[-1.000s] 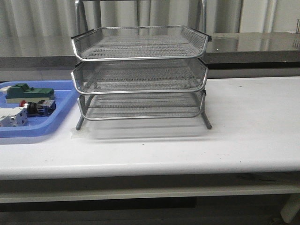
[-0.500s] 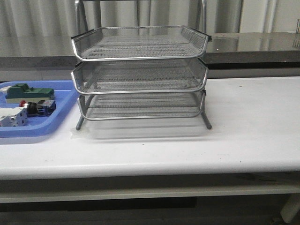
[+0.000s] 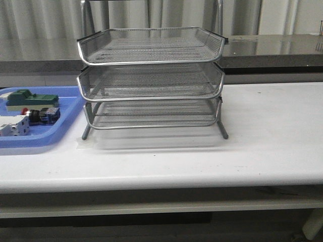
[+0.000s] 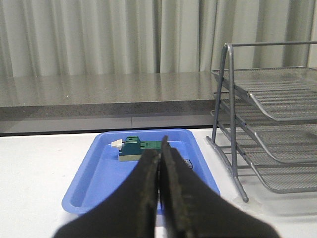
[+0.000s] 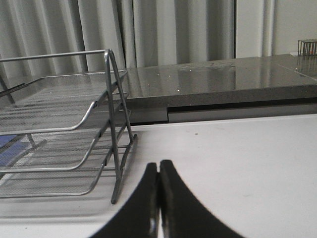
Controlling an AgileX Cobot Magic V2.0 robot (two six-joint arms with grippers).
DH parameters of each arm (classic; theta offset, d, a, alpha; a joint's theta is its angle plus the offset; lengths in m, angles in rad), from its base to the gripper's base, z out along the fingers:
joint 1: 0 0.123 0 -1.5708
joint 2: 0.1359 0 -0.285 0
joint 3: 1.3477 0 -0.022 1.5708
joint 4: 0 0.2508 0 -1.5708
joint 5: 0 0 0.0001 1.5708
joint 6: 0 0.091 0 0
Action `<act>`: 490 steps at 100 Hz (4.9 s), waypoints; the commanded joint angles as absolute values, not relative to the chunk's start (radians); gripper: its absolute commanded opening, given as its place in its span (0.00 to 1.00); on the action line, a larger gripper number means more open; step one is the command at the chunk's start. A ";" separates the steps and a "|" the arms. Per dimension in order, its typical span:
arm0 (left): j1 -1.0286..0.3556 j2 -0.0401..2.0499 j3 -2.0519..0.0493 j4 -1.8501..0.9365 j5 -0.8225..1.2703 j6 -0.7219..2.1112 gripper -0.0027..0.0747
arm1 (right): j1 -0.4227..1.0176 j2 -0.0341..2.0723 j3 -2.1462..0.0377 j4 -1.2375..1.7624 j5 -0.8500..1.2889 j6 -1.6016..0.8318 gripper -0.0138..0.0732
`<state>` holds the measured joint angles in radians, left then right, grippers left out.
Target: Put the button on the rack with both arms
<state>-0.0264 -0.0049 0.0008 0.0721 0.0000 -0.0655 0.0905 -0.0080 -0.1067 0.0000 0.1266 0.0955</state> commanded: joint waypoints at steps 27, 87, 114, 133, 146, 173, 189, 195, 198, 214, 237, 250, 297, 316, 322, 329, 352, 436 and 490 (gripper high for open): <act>-0.025 -0.040 0.048 0.067 -0.073 -0.074 0.04 | 0.083 0.288 -0.508 -0.009 0.434 0.096 0.08; -0.025 -0.040 0.048 0.067 -0.073 -0.074 0.04 | 0.083 0.865 -0.728 0.245 0.652 0.096 0.08; -0.025 -0.040 0.048 0.067 -0.073 -0.074 0.04 | 0.085 0.942 -0.728 0.313 0.574 0.096 0.09; -0.025 -0.040 0.048 0.067 -0.073 -0.074 0.04 | 0.091 0.943 -0.728 0.320 0.559 0.096 0.34; -0.025 -0.040 0.048 0.067 -0.073 -0.074 0.04 | 0.091 0.943 -0.728 0.348 0.555 0.096 0.60; -0.025 -0.040 0.048 0.067 -0.073 -0.074 0.04 | 0.091 0.997 -0.728 0.510 0.466 0.012 0.64; -0.025 -0.040 0.048 0.067 -0.073 -0.074 0.04 | 0.091 1.097 -0.728 0.760 0.444 -0.191 0.64; -0.025 -0.040 0.048 0.067 -0.073 -0.074 0.04 | 0.091 1.141 -0.728 0.870 0.432 -0.306 0.64; -0.025 -0.040 0.048 0.067 -0.073 -0.074 0.04 | 0.091 1.161 -0.728 0.929 0.427 -0.362 0.64; -0.025 -0.040 0.048 0.067 -0.073 -0.074 0.04 | 0.091 1.273 -0.728 1.302 0.427 -0.714 0.64; -0.025 -0.040 0.048 0.067 -0.073 -0.074 0.04 | 0.091 1.427 -0.729 1.754 0.514 -1.132 0.64; -0.025 -0.040 0.048 0.067 -0.073 -0.074 0.04 | 0.091 1.504 -0.729 1.902 0.583 -1.249 0.64; -0.025 -0.040 0.048 0.067 -0.073 -0.074 0.04 | 0.091 1.751 -0.915 1.926 0.718 -1.277 0.64; -0.025 -0.040 0.048 0.067 -0.073 -0.074 0.04 | 0.091 1.802 -0.965 1.926 0.722 -1.277 0.64; -0.025 -0.040 0.048 0.067 -0.073 -0.074 0.04 | 0.091 1.817 -0.981 1.926 0.726 -1.277 0.64; -0.025 -0.040 0.048 0.067 -0.073 -0.074 0.04 | 0.092 1.827 -0.993 1.926 0.737 -1.275 0.64; -0.025 -0.040 0.048 0.067 -0.073 -0.074 0.04 | 0.101 1.832 -0.998 1.926 0.737 -1.273 0.63; -0.025 -0.040 0.048 0.067 -0.073 -0.074 0.04 | 0.101 1.832 -0.995 1.902 0.738 -1.273 0.18; -0.025 -0.040 0.048 0.067 -0.073 -0.074 0.04 | 0.101 1.749 -0.813 1.887 0.751 -1.293 0.18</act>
<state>-0.0264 -0.0049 0.0008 0.0721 0.0000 -0.0655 0.1022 1.8168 -0.8430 1.8327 0.7097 -1.2819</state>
